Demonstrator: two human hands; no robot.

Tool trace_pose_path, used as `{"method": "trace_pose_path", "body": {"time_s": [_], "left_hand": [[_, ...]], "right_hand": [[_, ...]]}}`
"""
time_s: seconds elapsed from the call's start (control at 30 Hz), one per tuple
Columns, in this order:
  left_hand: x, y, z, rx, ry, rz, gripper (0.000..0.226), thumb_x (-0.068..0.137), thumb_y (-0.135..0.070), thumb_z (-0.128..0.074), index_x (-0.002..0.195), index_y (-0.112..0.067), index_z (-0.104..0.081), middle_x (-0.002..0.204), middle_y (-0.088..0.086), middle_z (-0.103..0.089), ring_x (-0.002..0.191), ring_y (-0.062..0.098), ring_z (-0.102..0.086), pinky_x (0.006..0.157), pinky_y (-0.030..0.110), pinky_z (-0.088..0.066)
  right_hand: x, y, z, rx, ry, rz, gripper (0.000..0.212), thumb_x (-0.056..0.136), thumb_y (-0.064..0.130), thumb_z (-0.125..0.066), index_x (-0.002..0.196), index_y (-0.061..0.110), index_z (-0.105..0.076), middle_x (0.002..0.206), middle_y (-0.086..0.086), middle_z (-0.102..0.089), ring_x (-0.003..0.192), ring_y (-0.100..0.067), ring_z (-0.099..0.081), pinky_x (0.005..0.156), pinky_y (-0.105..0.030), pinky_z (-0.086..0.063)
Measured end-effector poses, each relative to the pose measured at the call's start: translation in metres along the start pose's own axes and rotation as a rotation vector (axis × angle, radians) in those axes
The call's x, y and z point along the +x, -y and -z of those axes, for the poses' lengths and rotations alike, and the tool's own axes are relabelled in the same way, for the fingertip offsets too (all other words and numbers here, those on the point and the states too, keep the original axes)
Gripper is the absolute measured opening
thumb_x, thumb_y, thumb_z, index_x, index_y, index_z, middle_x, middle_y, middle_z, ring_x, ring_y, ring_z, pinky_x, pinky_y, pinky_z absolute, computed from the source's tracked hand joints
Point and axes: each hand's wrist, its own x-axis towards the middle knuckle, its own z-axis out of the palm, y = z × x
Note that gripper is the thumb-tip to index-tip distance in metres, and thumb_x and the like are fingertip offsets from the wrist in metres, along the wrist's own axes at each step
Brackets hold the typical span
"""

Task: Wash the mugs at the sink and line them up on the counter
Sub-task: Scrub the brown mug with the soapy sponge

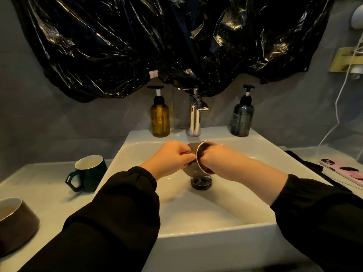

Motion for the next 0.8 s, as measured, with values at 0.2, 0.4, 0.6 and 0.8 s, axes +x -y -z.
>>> {"method": "trace_pose_path", "body": {"time_s": [0.2, 0.4, 0.6, 0.8], "left_hand": [[0.001, 0.004, -0.005, 0.148, -0.116, -0.082, 0.024, 0.094, -0.022, -0.053, 0.083, -0.006, -0.067, 0.079, 0.013, -0.062, 0.077, 0.025, -0.056, 0.067, 0.033, -0.045], [0.002, 0.006, -0.006, 0.165, -0.155, -0.086, 0.026, 0.095, -0.023, -0.053, 0.080, -0.004, -0.064, 0.079, 0.016, -0.062, 0.075, 0.028, -0.055, 0.067, 0.038, -0.045], [0.002, 0.009, -0.003, 0.175, -0.265, -0.092, 0.029, 0.093, -0.022, -0.054, 0.073, -0.002, -0.060, 0.070, 0.017, -0.056, 0.066, 0.026, -0.048, 0.061, 0.038, -0.041], [0.000, -0.008, -0.017, 0.126, -0.200, -0.090, 0.027, 0.095, -0.023, -0.052, 0.071, -0.011, -0.058, 0.065, 0.005, -0.052, 0.063, 0.016, -0.046, 0.057, 0.026, -0.036]], "right_hand": [[0.002, 0.009, 0.009, 0.469, 0.063, -0.163, 0.015, 0.092, 0.009, -0.051, 0.082, 0.020, -0.056, 0.085, 0.000, -0.057, 0.077, -0.018, -0.054, 0.059, -0.015, -0.041], [-0.008, 0.002, 0.016, 1.408, 0.004, -0.371, 0.016, 0.091, 0.003, -0.056, 0.085, 0.013, -0.067, 0.085, -0.006, -0.065, 0.083, -0.020, -0.061, 0.068, -0.028, -0.050], [-0.018, 0.005, 0.015, 0.630, -0.091, -0.167, 0.025, 0.088, 0.007, -0.055, 0.082, 0.021, -0.074, 0.068, 0.012, -0.060, 0.064, -0.005, -0.053, 0.055, -0.016, -0.038], [0.013, 0.017, 0.038, 0.406, 0.246, -0.544, 0.032, 0.094, 0.012, -0.052, 0.125, 0.004, -0.050, 0.093, -0.012, -0.050, 0.095, -0.026, -0.049, 0.088, -0.031, -0.041]]}}
